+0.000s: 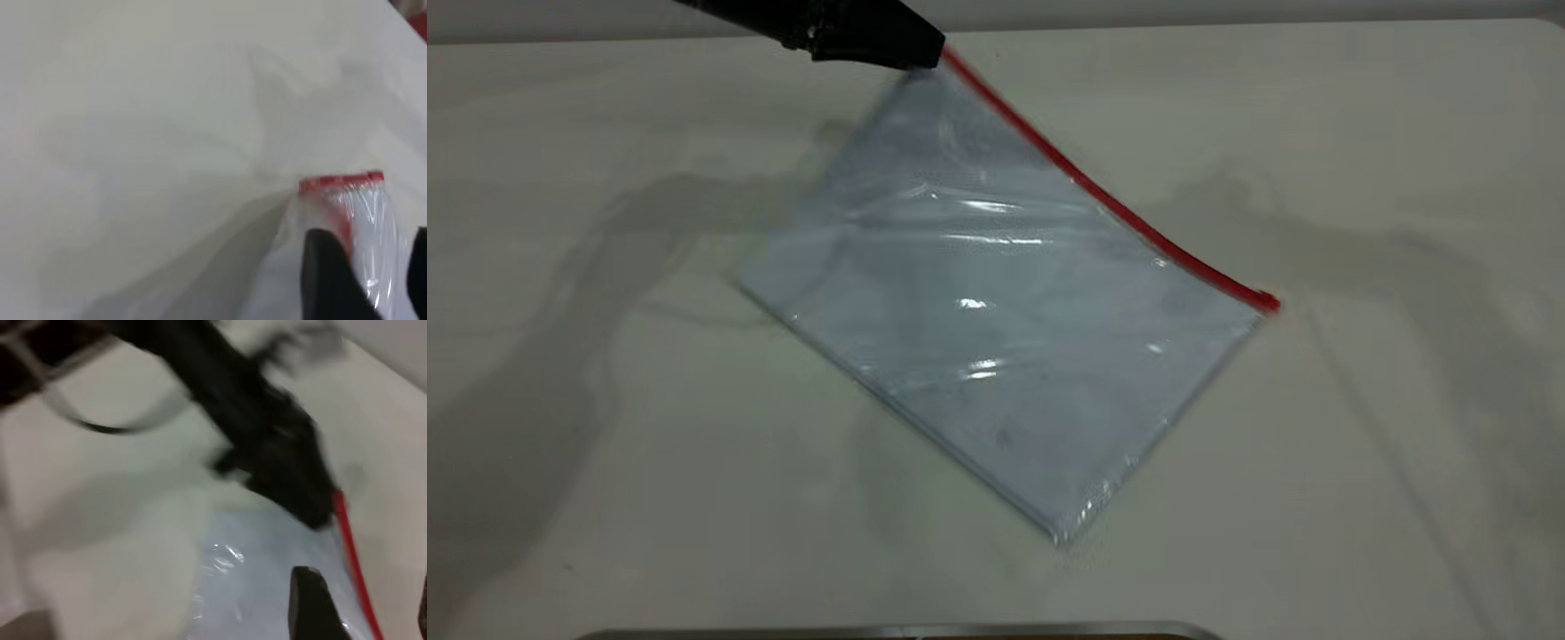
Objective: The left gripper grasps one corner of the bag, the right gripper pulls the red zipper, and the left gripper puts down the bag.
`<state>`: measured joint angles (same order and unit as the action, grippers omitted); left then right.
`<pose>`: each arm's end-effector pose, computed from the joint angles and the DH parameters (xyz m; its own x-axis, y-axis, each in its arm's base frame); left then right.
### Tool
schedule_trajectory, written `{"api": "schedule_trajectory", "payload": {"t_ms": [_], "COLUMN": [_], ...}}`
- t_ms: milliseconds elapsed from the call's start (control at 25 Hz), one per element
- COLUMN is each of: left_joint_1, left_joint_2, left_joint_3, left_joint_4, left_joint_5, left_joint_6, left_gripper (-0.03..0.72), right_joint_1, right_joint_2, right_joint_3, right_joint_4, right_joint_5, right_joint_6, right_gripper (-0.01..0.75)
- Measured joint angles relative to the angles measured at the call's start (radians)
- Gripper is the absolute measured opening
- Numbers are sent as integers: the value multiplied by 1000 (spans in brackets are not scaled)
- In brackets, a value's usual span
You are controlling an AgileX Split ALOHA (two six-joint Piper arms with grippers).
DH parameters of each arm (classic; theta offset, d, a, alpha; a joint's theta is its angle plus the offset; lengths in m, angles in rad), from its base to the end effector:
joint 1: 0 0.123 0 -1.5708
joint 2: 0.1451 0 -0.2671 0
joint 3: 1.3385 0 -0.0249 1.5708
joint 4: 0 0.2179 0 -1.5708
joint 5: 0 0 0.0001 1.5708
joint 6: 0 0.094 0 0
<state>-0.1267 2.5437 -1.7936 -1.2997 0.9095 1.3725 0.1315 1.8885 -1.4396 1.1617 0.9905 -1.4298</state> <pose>0.4477 -0.1291 0.0742 -0.6995 0.2363 -0.6744 0.6675 0.5530 -0.4987 0.3563 0.1199 0.2607 -0.3960 -0.3783 -0.8367 -0.8709 0.4436 0.2116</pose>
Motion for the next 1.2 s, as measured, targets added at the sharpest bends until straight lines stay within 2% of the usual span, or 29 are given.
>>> {"api": "schedule_trajectory", "payload": {"t_ms": [120, 240, 320, 480, 640, 800, 920, 1200], "left_joint_1": [31, 87, 129, 211, 242, 239, 239, 237], "left_joint_2": [-29, -95, -160, -301, -465, -647, -783, -1060], "left_joint_3": [0, -3, -7, -8, -8, -8, -8, 55], "left_joint_4": [-1, 1, 2, 18, 98, 268, 398, 666], "left_joint_5": [69, 195, 239, 255, 258, 258, 258, 258], "left_joint_6": [-142, -217, -240, -311, -368, -454, -550, -838], "left_gripper": [465, 473, 467, 430, 406, 402, 402, 402], "right_joint_1": [0, 0, 0, 0, 0, 0, 0, 0], "right_joint_2": [-150, -307, -412, -577, -705, -824, -920, -1167], "right_joint_3": [0, 0, 0, 0, 32, 150, 275, 600], "right_joint_4": [-84, -183, -256, -408, -575, -748, -834, -913], "right_joint_5": [135, 209, 224, 245, 245, 245, 245, 245], "right_joint_6": [99, 216, 309, 510, 762, 957, 1041, 1082], "right_gripper": [385, 355, 338, 329, 326, 326, 326, 326]}}
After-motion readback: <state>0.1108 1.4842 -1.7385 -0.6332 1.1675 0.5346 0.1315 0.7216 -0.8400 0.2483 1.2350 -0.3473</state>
